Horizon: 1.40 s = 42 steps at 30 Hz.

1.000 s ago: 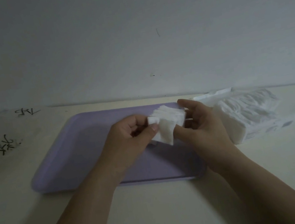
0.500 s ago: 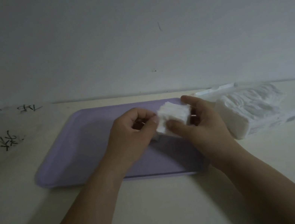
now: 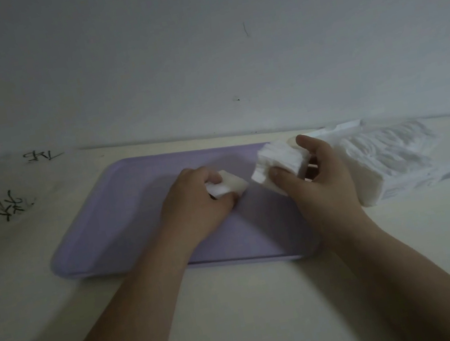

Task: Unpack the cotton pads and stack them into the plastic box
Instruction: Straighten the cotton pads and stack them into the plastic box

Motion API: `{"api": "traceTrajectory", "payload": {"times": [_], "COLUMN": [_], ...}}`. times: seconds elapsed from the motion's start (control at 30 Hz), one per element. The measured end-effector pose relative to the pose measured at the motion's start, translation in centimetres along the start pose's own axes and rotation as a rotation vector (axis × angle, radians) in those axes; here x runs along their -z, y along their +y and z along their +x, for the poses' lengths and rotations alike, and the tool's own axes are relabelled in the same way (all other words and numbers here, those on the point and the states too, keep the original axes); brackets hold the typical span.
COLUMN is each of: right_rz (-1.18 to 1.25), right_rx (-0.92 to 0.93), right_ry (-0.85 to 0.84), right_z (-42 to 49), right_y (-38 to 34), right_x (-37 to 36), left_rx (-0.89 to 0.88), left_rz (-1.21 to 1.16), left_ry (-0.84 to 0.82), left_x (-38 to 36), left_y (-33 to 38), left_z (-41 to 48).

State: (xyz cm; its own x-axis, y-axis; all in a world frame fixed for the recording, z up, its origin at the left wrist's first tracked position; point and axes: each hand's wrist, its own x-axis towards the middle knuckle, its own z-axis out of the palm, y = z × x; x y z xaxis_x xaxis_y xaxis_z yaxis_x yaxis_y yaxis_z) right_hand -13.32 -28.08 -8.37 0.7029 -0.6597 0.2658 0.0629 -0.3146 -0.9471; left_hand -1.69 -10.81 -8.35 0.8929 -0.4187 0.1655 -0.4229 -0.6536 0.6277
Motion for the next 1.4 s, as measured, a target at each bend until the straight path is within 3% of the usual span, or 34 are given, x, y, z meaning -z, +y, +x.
{"api": "traceTrajectory", "payload": {"times": [0.23,0.37,0.5,0.7,0.83,0.97,1.2,1.4], "right_rz": [0.000,0.010,0.015,0.050,0.041,0.100,0.092,0.067], "right_rx": [0.000,-0.011,-0.031,-0.032,-0.016,-0.002,0.053,0.057], "right_ry": [0.027,0.052,0.063,0.024,-0.020,-0.099,-0.147,-0.146], "right_z": [-0.1,-0.1,0.1,0.2,0.4,0.2,0.1,0.0], "right_y": [-0.2,-0.4,-0.3,-0.2,0.0,-0.3,-0.4,-0.7], "right_x": [0.1,0.1,0.3,0.2,0.2,0.0,0.0,0.1], "left_rx": [0.015,0.002,-0.017,0.011,-0.140,-0.230,-0.155,-0.140], "left_rz": [-0.171,0.004,-0.121,-0.560,-0.937,-0.882,-0.814,-0.830], "left_ry": [-0.038,-0.091,-0.163,-0.140,-0.321,-0.351,-0.159,-0.128], "left_x": [0.0,-0.4,0.2,1.6,2.3,2.0,1.7,1.7], "left_y": [0.4,0.9,0.9,1.0,1.8,2.2,1.9,2.1], "left_z": [-1.1,-0.8,-0.7,-1.8,-2.4,-2.9,-2.5,-2.5]}}
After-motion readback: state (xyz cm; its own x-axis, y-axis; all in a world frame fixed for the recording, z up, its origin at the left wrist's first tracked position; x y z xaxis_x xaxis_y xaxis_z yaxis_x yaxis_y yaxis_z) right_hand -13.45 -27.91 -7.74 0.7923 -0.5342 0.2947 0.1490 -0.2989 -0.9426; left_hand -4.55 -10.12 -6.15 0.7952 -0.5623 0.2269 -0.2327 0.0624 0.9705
